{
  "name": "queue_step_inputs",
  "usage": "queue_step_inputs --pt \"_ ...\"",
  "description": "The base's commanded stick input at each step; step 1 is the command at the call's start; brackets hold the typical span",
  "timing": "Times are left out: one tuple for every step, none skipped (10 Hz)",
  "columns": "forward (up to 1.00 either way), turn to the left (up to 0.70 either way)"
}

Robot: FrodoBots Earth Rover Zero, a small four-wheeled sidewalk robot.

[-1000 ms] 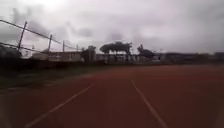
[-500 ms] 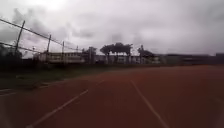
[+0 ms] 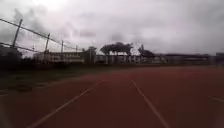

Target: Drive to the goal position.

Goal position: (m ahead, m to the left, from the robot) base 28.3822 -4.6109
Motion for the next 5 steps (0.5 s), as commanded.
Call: queue_step_inputs --pt "0.50 0.00" --pt "0.50 0.00" --pt "0.50 0.00" --pt "0.50 0.00" --pt "0.50 0.00"
